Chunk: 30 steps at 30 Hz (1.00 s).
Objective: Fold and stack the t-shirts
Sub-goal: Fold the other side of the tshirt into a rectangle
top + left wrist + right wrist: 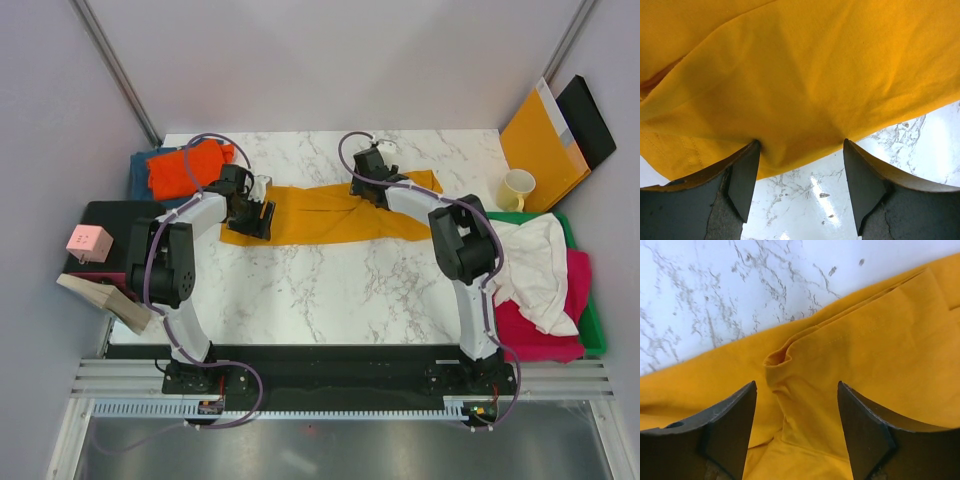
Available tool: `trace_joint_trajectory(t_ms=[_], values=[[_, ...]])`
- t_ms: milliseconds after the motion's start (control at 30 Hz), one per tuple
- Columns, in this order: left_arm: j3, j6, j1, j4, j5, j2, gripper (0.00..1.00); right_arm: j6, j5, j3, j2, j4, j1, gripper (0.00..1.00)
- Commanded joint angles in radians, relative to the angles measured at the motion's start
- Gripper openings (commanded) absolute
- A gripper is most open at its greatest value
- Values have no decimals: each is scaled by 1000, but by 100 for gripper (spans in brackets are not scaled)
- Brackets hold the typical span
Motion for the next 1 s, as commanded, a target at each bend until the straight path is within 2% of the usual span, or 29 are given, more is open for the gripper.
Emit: trace_joint_trajectory(t_ms=[0, 33, 133, 167, 233, 433, 533, 767, 967], values=[[15, -8, -9, 0, 11, -3, 74, -29, 51, -34, -163, 63, -3, 73], [17, -8, -9, 0, 10, -3, 74, -35, 50, -45, -192, 58, -5, 72], [17, -14, -9, -2, 10, -19, 74, -35, 53, -109, -232, 5, -11, 47], [14, -17, -9, 0, 5, -29, 74, -35, 48, -133, -248, 2, -11, 36], [6, -25, -9, 0, -16, -73, 74, -32, 14, -236, -309, 14, -2, 31], [-12, -40, 26, 24, -122, -155, 78, -37, 49, -434, -426, 43, 37, 37], [2, -63, 54, 32, -186, -135, 78, -34, 62, -436, -407, 43, 38, 36], [6, -60, 69, 27, -190, -56, 76, 37, 27, -404, -312, 38, 11, 34], [-11, -40, 68, 11, -260, -7, 73, 75, 4, -417, -277, 41, -9, 34]])
